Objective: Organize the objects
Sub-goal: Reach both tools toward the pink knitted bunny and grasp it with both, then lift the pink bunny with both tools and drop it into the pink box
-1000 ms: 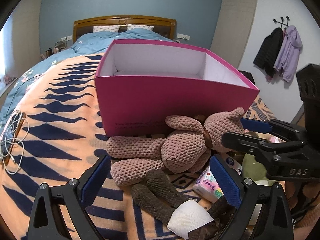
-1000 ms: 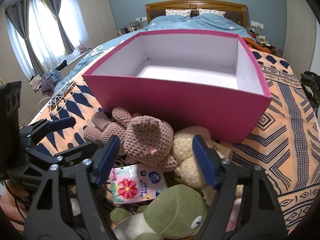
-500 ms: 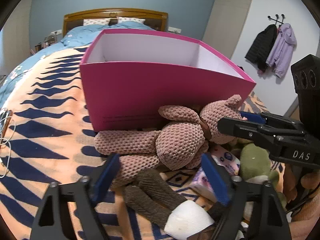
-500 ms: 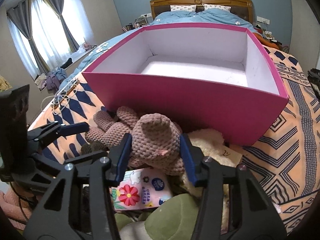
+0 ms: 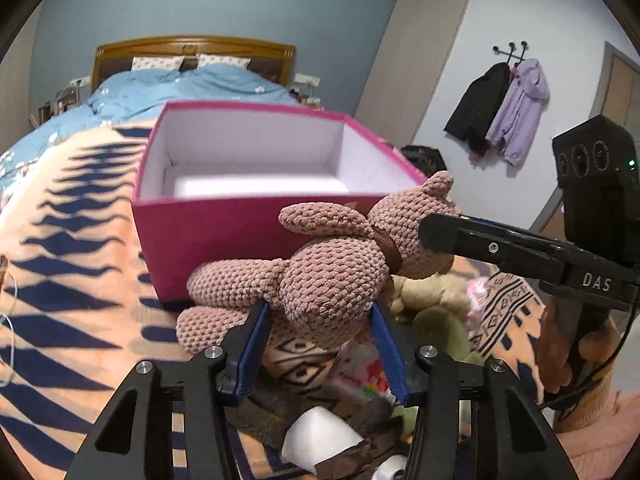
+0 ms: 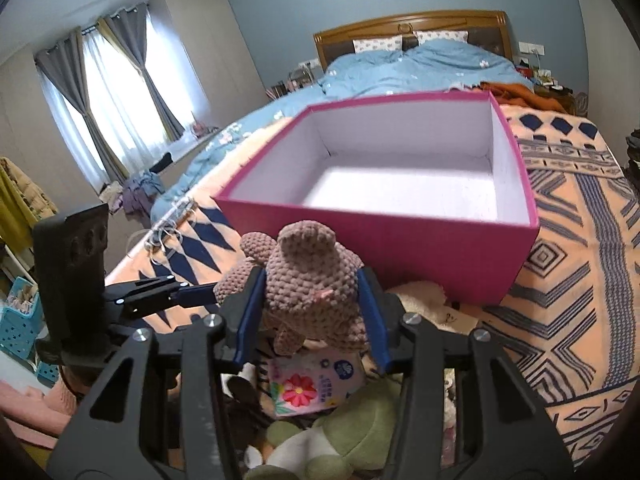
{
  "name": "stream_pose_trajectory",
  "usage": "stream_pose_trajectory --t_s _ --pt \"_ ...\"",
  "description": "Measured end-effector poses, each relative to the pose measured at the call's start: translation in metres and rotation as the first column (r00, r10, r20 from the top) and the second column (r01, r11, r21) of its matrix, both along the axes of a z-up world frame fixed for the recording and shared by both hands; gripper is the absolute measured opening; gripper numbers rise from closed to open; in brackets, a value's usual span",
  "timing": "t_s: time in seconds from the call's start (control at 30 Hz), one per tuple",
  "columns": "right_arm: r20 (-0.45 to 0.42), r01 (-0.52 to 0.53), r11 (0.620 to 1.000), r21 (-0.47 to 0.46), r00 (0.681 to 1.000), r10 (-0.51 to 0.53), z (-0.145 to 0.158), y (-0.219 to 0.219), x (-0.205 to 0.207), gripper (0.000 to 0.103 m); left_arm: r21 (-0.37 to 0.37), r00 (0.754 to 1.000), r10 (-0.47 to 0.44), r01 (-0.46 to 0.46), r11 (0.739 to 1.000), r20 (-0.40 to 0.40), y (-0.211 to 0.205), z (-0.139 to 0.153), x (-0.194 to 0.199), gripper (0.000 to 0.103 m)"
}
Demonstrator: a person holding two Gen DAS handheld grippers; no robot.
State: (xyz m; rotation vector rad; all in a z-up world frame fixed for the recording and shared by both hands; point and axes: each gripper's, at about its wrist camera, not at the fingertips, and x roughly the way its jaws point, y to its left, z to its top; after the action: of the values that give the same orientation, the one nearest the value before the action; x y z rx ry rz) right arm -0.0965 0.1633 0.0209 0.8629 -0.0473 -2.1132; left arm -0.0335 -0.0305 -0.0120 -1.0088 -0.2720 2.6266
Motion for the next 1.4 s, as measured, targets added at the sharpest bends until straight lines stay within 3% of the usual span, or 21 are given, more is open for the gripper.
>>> stream_pose_trajectory --t_s 0.3,0.57,0.9,1.4 --pt "-0.052 -0.042 0.994 -0.101 0.998 0.037 0.043 -0.002 -0.004 0.049 -0.069 0.993 -0.007 -0.001 0.998 -0.121 -0.005 0.058 -0.004 0.051" --pt "-0.097 -0.044 0.989 -0.14 0.995 0.03 0.071 -0.017 -0.028 0.049 -0.136 0.987 0.022 -0.044 0.99 -0.161 -0.012 0.08 -0.037 0.051" --pt "-0.035 0.0 0.99 -0.143 0.999 -0.005 0.056 -0.033 -0.073 0.049 -0.146 0.998 0.031 -0.04 0.989 -0.063 -0.022 0.059 -0.088 0.051" --pt "0.158 0.023 0.998 -0.065 0.987 -0.013 -0.006 -0.047 -0.113 0.05 -0.221 0.995 0.044 -0.023 0.975 0.09 -0.019 0.012 -0.12 0.051"
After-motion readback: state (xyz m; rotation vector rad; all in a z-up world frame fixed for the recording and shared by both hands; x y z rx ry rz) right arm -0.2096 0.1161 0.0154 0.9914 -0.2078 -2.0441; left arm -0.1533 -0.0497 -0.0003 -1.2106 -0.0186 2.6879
